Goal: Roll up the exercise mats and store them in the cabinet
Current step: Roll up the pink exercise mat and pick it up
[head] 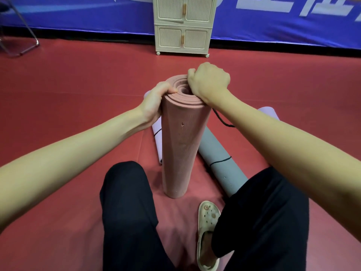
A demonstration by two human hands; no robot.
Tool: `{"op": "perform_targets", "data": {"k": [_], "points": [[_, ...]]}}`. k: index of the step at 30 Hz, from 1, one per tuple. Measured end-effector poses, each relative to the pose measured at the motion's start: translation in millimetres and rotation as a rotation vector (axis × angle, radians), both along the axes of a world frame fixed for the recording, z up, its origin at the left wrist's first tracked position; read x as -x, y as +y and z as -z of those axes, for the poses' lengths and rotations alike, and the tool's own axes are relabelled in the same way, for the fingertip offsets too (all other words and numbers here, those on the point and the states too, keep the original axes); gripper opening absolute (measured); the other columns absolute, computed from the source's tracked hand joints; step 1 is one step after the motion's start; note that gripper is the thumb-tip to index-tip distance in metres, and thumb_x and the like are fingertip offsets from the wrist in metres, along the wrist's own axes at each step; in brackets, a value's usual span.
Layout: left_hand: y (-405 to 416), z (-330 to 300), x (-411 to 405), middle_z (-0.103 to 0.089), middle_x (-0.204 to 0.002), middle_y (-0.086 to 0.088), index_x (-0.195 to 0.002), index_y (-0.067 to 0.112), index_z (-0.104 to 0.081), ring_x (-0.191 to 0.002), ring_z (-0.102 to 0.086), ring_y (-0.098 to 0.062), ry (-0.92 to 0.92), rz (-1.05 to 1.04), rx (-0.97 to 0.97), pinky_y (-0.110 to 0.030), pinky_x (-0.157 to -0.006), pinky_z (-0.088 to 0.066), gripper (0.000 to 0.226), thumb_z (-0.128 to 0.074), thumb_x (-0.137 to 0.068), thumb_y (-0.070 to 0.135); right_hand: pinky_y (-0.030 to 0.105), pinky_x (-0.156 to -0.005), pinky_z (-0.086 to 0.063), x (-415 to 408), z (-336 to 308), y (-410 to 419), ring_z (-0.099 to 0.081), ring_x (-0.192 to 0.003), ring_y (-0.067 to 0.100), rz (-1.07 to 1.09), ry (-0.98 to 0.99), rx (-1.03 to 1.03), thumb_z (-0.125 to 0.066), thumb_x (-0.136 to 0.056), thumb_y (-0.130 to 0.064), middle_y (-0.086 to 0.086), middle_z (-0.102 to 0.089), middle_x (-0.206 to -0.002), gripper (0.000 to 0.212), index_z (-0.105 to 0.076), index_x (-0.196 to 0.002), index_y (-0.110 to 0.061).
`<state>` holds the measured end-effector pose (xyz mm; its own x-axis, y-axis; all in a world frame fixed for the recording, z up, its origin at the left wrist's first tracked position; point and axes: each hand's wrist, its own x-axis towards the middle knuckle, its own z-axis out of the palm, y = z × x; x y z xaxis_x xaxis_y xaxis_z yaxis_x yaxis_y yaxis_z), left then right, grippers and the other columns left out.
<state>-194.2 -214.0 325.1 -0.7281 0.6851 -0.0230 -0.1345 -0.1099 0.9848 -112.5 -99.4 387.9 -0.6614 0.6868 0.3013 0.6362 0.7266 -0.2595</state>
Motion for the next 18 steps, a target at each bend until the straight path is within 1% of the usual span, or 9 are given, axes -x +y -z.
{"op": "perform_targets", "data": {"k": [2, 4, 5, 7, 9, 12, 13, 15, 18], "points": [[-5, -7, -5, -0.060, -0.122, -0.023, -0.123, -0.012, -0.052, -0.111, -0.060, -0.031, -0.015, 0.001, 0.028, -0.043, -0.109, -0.038, 0.083, -0.070, -0.052, 0.027, 0.036, -0.089, -0.042, -5, -1, 1, -0.057, -0.114, 0.036, 0.008, 0.067, 0.088, -0.033, -0.098, -0.034, 0.016, -0.062, -0.123, 0.044, -0.060, -0.115, -0.004], [-11, -19, -15, -0.061, -0.100, -0.014, -0.102, -0.012, -0.060, -0.090, -0.061, -0.020, 0.000, -0.001, 0.053, -0.029, -0.090, -0.049, 0.062, -0.066, -0.052, 0.024, 0.036, -0.086, -0.041, -7, -1, 6, -0.057, -0.108, 0.035, -0.013, 0.129, 0.235, -0.035, -0.097, -0.034, 0.017, -0.062, -0.118, 0.040, -0.061, -0.104, -0.004], [-14, -25, -23, -0.059, -0.089, -0.010, -0.090, -0.006, -0.059, -0.078, -0.059, -0.015, -0.001, 0.019, 0.054, -0.021, -0.075, -0.049, 0.045, -0.062, -0.054, 0.021, 0.035, -0.081, -0.040, -7, 0, 10, -0.056, -0.098, 0.034, -0.042, 0.140, 0.307, -0.036, -0.097, -0.033, 0.018, -0.062, -0.108, 0.036, -0.058, -0.089, -0.006], [-16, -32, -30, -0.055, -0.080, -0.007, -0.088, 0.002, -0.053, -0.066, -0.054, -0.014, -0.013, 0.042, 0.037, -0.019, -0.059, -0.043, 0.034, -0.052, -0.057, 0.017, 0.030, -0.066, -0.036, -8, -2, 19, -0.046, -0.070, 0.029, -0.086, 0.188, 0.431, -0.043, -0.093, -0.029, 0.013, -0.051, -0.079, 0.032, -0.043, -0.065, -0.013], [-14, -36, -31, -0.055, -0.081, -0.010, -0.086, 0.004, -0.055, -0.069, -0.052, -0.020, -0.009, 0.014, 0.033, -0.021, -0.055, -0.041, 0.034, -0.048, -0.055, 0.014, 0.025, -0.050, -0.032, -10, -7, 31, -0.038, -0.053, 0.019, -0.079, 0.291, 0.550, -0.050, -0.088, -0.021, 0.006, -0.044, -0.066, 0.026, -0.041, -0.065, -0.014], [-10, -43, -33, -0.054, -0.061, 0.000, -0.051, 0.014, -0.049, -0.059, -0.045, -0.021, 0.004, -0.084, 0.100, -0.018, -0.046, -0.034, 0.006, -0.044, -0.053, 0.011, 0.023, -0.041, -0.026, -14, -14, 46, -0.033, -0.048, 0.014, -0.091, 0.376, 0.582, -0.051, -0.092, -0.013, 0.003, -0.040, -0.059, 0.021, -0.053, -0.072, -0.010], [-8, -46, -35, -0.047, -0.052, 0.006, -0.045, 0.020, -0.041, -0.054, -0.039, -0.021, 0.018, -0.129, 0.133, -0.019, -0.045, -0.030, 0.009, -0.043, -0.049, 0.012, 0.024, -0.042, -0.027, -14, -14, 49, -0.032, -0.049, 0.015, -0.115, 0.416, 0.556, -0.049, -0.094, -0.014, 0.003, -0.037, -0.058, 0.021, -0.056, -0.075, -0.009], [-3, -47, -37, -0.040, -0.053, 0.008, -0.038, 0.019, -0.037, -0.061, -0.033, -0.025, 0.090, -0.201, 0.207, -0.027, -0.055, -0.030, 0.009, -0.044, -0.042, 0.019, 0.026, -0.046, -0.029, -13, -12, 51, -0.032, -0.055, 0.017, -0.146, 0.494, 0.516, -0.047, -0.097, -0.015, 0.006, -0.035, -0.061, 0.023, -0.055, -0.076, -0.009], [5, -41, -38, -0.047, -0.064, 0.006, -0.048, 0.020, -0.049, -0.071, -0.040, -0.025, 0.184, -0.273, 0.286, -0.036, -0.069, -0.033, 0.017, -0.048, -0.057, 0.035, 0.017, -0.041, -0.032, -14, -2, 49, -0.037, -0.052, 0.014, -0.213, 0.555, 0.630, -0.046, -0.097, -0.009, 0.004, -0.044, -0.059, 0.033, -0.055, -0.066, -0.009]]}}
